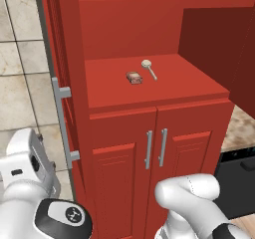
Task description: Pick up the bar soap and dish brush from the sink, and place them back in the cabinet, and close the cabinet doors.
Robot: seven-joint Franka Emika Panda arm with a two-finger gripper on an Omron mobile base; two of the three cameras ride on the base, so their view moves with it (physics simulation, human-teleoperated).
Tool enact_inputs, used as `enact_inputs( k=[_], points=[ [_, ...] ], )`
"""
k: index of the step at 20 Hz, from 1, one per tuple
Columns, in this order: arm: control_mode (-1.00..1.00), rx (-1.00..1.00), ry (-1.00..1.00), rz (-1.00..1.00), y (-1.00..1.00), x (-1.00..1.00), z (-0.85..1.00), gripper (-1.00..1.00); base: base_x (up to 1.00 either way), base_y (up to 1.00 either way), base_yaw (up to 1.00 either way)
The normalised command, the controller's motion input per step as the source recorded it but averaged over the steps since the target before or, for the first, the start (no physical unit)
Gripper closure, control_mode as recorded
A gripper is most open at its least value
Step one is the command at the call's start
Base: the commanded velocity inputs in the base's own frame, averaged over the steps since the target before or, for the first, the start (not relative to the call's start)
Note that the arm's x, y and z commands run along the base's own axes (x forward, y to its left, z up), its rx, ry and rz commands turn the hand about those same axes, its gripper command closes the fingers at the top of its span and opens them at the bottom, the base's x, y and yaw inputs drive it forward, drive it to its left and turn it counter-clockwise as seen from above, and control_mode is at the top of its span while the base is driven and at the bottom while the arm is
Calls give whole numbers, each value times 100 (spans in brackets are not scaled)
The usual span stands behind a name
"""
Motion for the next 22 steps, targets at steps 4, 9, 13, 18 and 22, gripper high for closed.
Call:
enact_inputs(
  k=[4,9,13,18,22],
  points=[
    [-100,0,-5,-10,-12,3,0,-100,0,0,0],
    [-100,2,-3,-10,-13,2,0,-100,0,0,0],
    [-100,3,-2,-9,-19,1,0,-100,0,0,0],
    [-100,3,-3,-8,-29,2,0,-100,0,0,0],
    [-100,2,-4,-8,-30,4,0,-100,0,0,0]
  ],
)
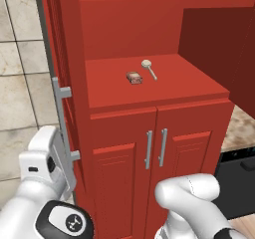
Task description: Pick up the bar soap and dish brush from the sink, and place them back in the cabinet, and close the cabinet doors.
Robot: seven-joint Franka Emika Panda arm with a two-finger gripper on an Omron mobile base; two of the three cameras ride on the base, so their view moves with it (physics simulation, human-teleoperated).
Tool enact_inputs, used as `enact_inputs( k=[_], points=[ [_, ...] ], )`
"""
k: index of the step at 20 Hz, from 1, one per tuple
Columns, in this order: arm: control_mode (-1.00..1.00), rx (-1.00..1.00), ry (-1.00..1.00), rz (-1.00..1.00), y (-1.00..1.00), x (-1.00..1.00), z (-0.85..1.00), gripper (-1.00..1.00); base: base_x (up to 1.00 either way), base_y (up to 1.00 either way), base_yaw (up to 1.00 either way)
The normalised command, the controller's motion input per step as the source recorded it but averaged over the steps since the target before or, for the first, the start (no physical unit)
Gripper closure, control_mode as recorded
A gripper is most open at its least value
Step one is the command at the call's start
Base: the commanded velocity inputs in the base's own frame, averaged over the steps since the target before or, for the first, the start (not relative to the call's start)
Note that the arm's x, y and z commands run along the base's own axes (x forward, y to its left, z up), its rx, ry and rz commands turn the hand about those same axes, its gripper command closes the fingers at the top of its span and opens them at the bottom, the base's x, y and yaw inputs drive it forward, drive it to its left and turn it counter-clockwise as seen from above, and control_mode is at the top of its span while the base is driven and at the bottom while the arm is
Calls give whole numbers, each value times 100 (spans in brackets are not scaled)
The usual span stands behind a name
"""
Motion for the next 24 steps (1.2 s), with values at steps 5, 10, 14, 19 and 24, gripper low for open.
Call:
enact_inputs(
  k=[5,10,14,19,24],
  points=[
    [-100,0,-7,-9,-27,4,0,-100,0,0,0],
    [-100,0,-8,-9,-30,0,0,-100,0,0,0],
    [-100,0,-7,-10,-34,1,0,-100,0,0,0],
    [-100,1,-6,-10,-37,6,0,-100,0,0,0],
    [-100,2,-5,-7,-41,9,0,-100,0,0,0]
  ],
)
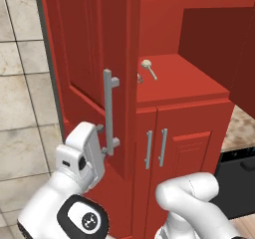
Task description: Pick up the bar soap and dish brush from the sink, and place them back in the cabinet, and close the cabinet doors.
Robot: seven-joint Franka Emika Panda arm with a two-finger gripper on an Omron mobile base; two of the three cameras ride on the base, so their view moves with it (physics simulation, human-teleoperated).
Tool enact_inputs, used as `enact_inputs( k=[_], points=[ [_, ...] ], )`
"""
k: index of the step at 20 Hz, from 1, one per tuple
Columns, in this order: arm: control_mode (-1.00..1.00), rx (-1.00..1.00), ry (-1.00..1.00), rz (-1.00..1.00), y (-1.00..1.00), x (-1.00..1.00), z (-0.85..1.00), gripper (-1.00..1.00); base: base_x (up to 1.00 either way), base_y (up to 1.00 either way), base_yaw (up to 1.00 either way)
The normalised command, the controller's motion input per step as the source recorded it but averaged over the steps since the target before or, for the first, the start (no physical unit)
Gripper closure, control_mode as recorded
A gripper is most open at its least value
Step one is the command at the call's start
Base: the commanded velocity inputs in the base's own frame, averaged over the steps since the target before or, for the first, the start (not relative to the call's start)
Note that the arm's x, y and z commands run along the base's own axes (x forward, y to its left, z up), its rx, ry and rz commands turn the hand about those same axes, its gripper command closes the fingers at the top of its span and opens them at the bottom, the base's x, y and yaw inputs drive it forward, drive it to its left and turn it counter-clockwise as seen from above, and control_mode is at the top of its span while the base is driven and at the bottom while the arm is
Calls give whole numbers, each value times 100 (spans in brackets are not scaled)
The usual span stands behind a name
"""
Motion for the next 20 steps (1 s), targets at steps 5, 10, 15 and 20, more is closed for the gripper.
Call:
enact_inputs(
  k=[5,10,15,20],
  points=[
    [-100,3,-2,-4,-44,5,0,-100,0,0,0],
    [-100,2,0,0,-42,8,0,-100,0,0,0],
    [-100,2,0,0,-42,11,0,-100,0,0,0],
    [-100,1,0,0,-40,18,0,-100,0,0,0]
  ],
)
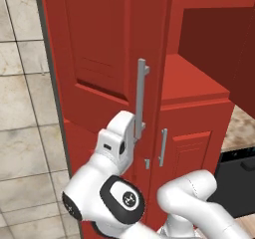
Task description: Pick up the bar soap and dish brush from the sink, and place them back in the cabinet, and close the cabinet doors.
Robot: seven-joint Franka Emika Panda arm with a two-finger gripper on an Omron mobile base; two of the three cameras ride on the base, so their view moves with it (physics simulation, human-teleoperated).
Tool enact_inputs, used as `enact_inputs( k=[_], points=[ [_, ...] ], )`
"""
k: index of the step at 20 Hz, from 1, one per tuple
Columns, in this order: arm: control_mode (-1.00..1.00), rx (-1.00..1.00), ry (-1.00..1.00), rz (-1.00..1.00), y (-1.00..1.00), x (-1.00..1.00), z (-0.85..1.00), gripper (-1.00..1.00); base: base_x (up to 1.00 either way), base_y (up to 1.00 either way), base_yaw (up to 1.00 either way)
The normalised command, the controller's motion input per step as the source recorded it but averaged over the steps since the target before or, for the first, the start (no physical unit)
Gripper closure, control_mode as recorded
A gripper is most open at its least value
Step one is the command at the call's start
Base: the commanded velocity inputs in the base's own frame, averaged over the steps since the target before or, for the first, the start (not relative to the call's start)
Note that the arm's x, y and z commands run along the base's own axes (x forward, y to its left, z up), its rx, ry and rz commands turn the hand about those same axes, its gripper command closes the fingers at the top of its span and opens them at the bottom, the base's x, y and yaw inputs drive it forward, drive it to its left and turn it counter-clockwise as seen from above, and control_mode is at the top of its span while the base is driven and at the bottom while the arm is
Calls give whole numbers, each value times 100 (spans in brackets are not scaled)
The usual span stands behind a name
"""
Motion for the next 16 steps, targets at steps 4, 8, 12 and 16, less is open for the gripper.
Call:
enact_inputs(
  k=[4,8,12,16],
  points=[
    [-100,1,-1,0,-34,21,0,-100,0,0,0],
    [-100,0,-1,0,-25,29,0,-100,0,0,0],
    [-100,0,-1,0,-15,37,0,-100,0,0,0],
    [-100,0,-2,0,-1,52,0,-100,0,0,0]
  ],
)
